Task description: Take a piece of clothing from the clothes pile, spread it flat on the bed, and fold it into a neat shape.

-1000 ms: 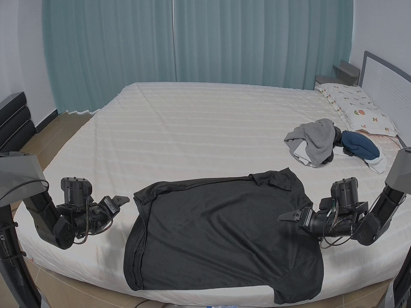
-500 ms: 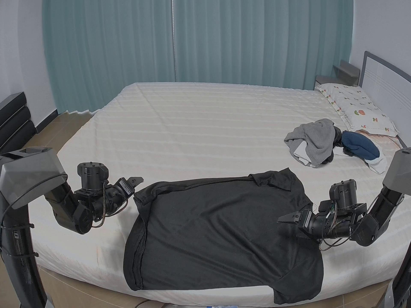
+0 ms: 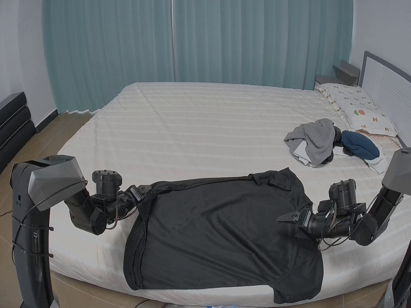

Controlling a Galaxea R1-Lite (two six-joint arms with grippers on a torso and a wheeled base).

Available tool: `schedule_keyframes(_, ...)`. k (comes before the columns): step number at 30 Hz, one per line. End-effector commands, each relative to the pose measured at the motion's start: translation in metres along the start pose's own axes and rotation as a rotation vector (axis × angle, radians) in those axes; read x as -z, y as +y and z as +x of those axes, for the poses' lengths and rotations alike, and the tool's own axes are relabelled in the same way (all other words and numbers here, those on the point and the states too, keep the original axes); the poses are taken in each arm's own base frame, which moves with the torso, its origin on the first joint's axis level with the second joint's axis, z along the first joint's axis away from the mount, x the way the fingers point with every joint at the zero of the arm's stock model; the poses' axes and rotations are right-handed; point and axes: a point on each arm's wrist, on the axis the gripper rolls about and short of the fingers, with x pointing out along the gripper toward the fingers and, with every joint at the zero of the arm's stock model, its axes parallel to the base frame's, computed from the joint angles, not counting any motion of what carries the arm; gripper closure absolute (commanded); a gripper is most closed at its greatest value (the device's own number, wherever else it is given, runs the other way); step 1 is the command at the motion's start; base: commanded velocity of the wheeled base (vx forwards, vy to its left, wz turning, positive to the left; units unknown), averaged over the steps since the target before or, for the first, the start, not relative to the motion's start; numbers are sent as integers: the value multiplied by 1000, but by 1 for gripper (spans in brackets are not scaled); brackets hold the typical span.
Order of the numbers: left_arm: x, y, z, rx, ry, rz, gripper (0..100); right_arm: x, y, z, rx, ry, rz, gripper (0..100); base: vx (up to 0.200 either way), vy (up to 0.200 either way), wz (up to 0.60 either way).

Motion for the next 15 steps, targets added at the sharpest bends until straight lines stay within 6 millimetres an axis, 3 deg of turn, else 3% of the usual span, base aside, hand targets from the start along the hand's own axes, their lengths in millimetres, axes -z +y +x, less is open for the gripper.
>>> schedule_keyframes(1, 2, 5, 9, -6, 1, -4, 100, 1, 0, 0, 0, 3, 0, 0, 0, 0, 0)
schedule_keyframes(7, -4, 4, 13, -7, -25, -7, 100, 0, -1, 0, 2, 0, 5, 0, 0, 0, 0)
schedule_keyframes(10, -44, -13, 15, 27, -144, 37, 100, 0, 0, -2, 0, -3, 5, 0, 0, 0, 0)
schedule_keyframes(13, -58, -18, 20, 10, -146, 65, 100, 0, -1, -3, 1, -4, 6, 0, 0, 0, 0)
schedule_keyframes(14, -77, -26, 26, 2, -166, 65, 100, 0, -1, -2, 2, -3, 6, 0, 0, 0, 0)
schedule_keyframes(15, -81, -27, 27, -1, -174, 61, 100, 0, -1, -2, 3, -2, 7, 0, 0, 0, 0)
